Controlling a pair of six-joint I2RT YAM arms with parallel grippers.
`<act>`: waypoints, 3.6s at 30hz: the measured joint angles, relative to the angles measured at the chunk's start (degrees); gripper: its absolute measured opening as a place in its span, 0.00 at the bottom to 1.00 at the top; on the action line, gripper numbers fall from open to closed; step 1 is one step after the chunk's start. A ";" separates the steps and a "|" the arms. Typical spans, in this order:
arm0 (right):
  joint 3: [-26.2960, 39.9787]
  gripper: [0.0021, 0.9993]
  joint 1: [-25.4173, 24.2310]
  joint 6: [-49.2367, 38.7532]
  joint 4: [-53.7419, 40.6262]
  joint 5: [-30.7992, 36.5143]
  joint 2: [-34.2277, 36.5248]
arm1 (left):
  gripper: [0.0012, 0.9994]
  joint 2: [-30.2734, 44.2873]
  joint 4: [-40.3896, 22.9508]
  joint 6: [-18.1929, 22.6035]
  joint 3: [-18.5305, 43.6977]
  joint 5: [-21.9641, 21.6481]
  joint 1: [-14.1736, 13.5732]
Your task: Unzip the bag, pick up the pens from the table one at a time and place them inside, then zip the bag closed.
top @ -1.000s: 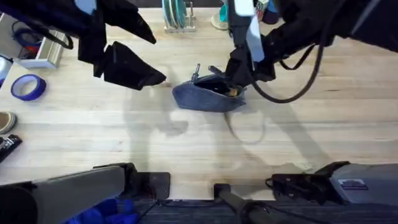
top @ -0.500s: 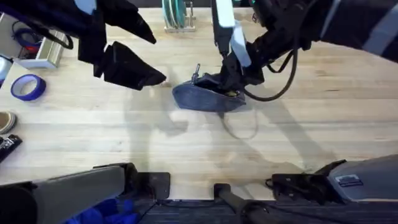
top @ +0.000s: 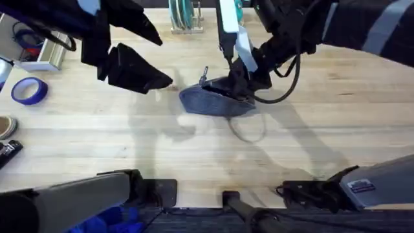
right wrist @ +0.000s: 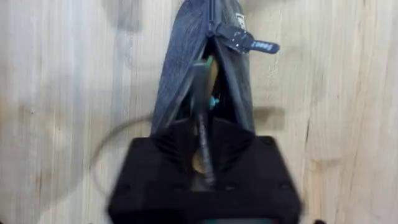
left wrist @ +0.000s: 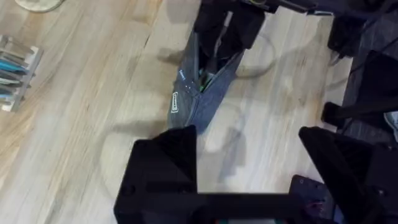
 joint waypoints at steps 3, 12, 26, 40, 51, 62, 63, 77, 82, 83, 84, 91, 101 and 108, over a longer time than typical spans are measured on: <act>0.00 0.49 0.00 -0.04 0.12 -0.02 0.00 | 1.00 0.01 0.01 -0.01 0.00 -0.01 0.00; 0.00 1.00 0.00 -0.21 0.96 -0.04 0.00 | 1.00 0.01 -0.01 -0.01 0.00 -0.01 0.00; 0.00 1.00 0.00 2.94 0.98 -0.04 -0.02 | 1.00 -0.01 0.01 -0.01 0.00 0.00 0.00; 6.59 1.00 0.04 20.72 0.80 -0.12 -3.49 | 1.00 0.01 0.01 -0.01 0.00 -0.01 0.00; 8.24 1.00 0.04 32.06 0.55 1.52 -8.25 | 1.00 0.01 -0.01 -0.01 0.00 0.01 0.00; 8.46 1.00 0.02 44.06 -7.14 11.69 -14.07 | 1.00 0.01 0.01 -0.01 0.00 -0.01 0.00; 8.46 1.00 0.02 44.57 -7.98 12.00 -14.23 | 1.00 0.01 0.01 -0.01 0.00 0.00 0.00; 8.46 1.00 0.02 46.52 -14.73 13.14 -14.29 | 1.00 0.01 0.01 -0.01 0.00 -0.01 0.00; 8.46 1.00 0.03 47.26 -14.78 13.14 -14.29 | 1.00 0.01 0.01 -0.01 0.00 0.00 0.00; 8.46 1.00 0.04 47.40 -14.78 13.14 -14.29 | 1.00 -0.01 -0.01 -0.01 0.00 -0.01 0.00; 8.46 1.00 0.02 47.46 -14.78 13.14 -14.30 | 1.00 0.01 -0.01 -0.01 0.00 -0.01 0.00; 8.46 1.00 0.04 47.65 -14.77 13.14 -14.31 | 1.00 0.01 0.01 -0.01 0.00 0.01 0.00; 8.46 1.00 0.03 47.66 -14.78 13.14 -14.31 | 1.00 0.00 0.01 -0.01 0.00 -0.01 0.00; 8.46 1.00 0.02 47.67 -14.78 13.14 -14.31 | 1.00 0.00 0.01 1.07 0.00 0.00 0.00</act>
